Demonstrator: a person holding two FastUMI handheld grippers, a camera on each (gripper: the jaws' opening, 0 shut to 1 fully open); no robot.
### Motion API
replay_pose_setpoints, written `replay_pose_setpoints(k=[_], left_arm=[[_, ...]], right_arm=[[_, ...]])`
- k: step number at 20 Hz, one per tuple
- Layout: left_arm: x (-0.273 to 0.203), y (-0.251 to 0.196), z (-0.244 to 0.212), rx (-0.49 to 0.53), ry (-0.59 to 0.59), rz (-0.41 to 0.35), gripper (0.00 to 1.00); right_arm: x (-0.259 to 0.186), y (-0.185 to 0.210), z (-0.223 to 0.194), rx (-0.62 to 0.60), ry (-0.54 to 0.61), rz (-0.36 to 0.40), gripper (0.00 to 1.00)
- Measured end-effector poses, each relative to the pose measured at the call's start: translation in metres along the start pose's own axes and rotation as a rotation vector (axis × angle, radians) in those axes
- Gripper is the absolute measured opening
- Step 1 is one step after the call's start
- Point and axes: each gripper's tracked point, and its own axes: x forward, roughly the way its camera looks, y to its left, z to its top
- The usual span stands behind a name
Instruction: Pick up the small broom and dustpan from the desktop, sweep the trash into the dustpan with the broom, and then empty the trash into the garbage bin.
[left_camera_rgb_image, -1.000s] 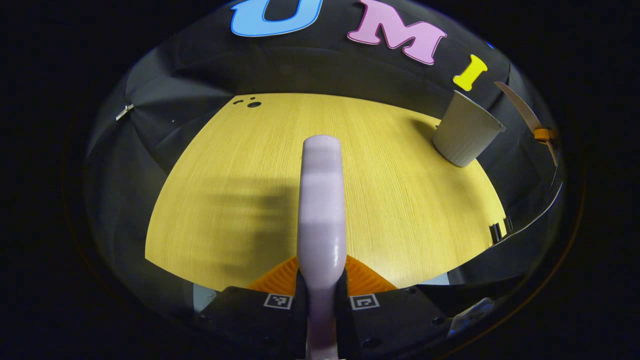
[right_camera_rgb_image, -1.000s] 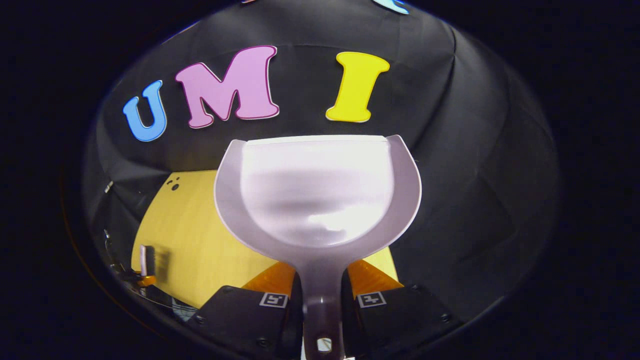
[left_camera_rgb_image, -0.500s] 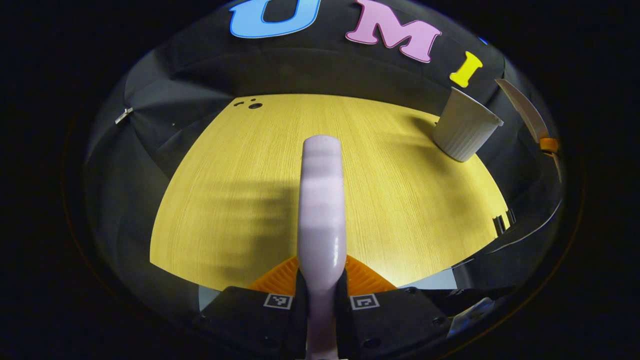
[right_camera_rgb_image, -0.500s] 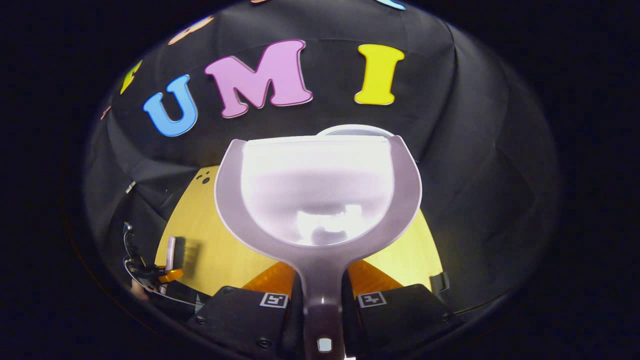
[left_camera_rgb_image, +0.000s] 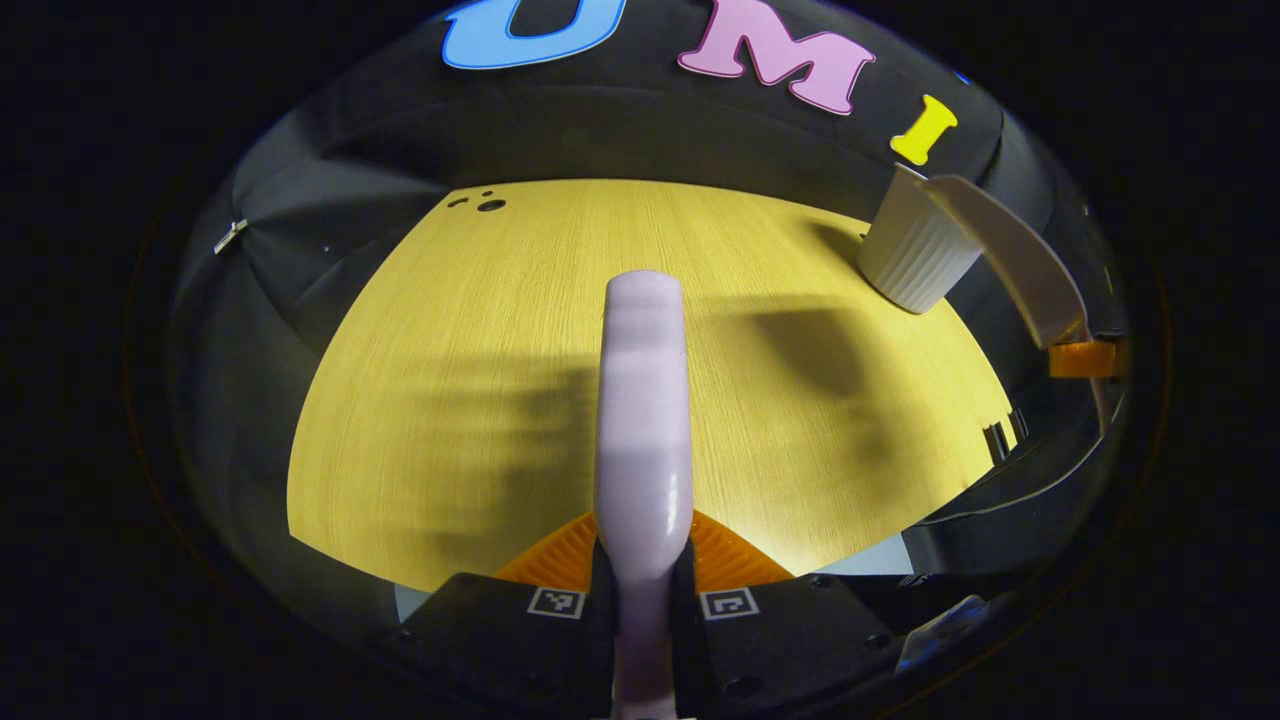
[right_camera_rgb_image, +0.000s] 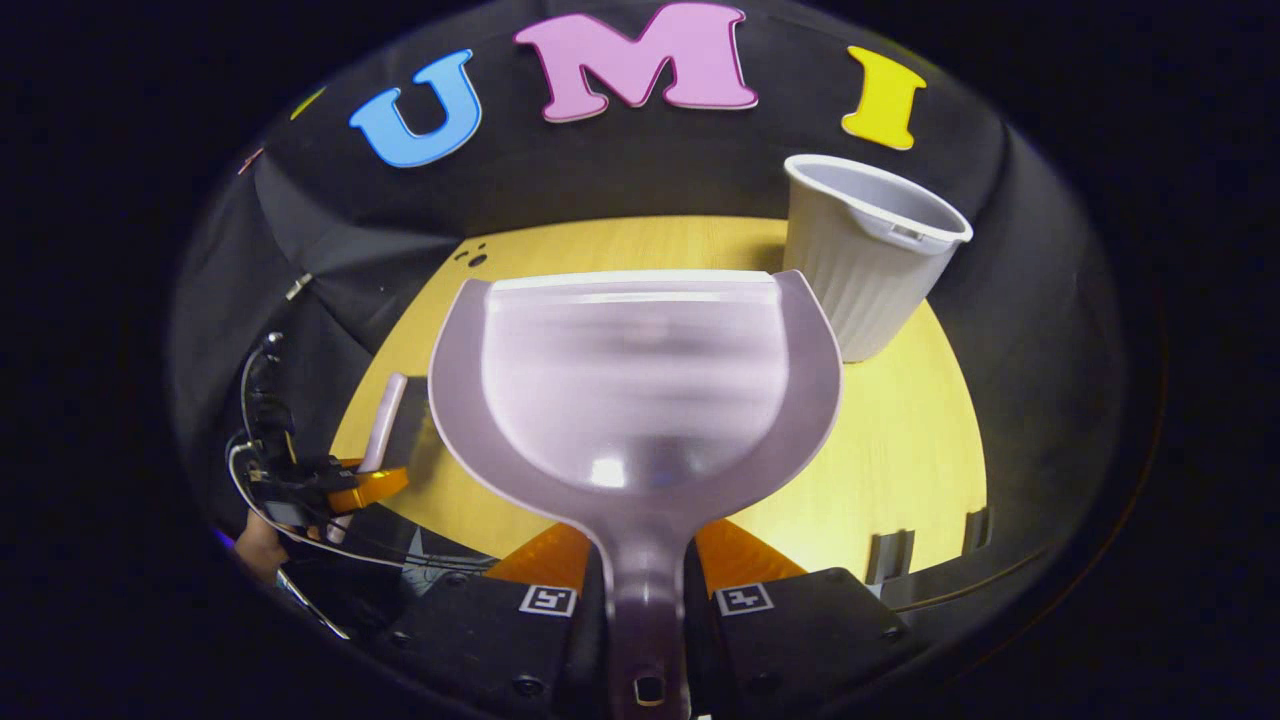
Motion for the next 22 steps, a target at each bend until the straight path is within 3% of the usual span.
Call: replay_pose_setpoints(k=[12,14,20,22], left_arm=[[0.054,0.007,0.007,0.05,0.156,0.049,0.28],[0.065,0.003,0.013,0.05,0.174,0.066,0.28],[0.092,-0.01,0.014,0.065,0.225,0.096,0.31],[0.1,-0.014,0.014,0.063,0.241,0.097,0.33]], right_arm=[[0.126,-0.007,-0.034,0.048,0.184,-0.033,0.35],[0.138,-0.012,-0.038,0.047,0.214,-0.038,0.4],[0.16,-0.023,-0.05,-0.027,0.254,-0.065,0.32],[0.162,-0.025,-0.052,-0.036,0.261,-0.059,0.37]])
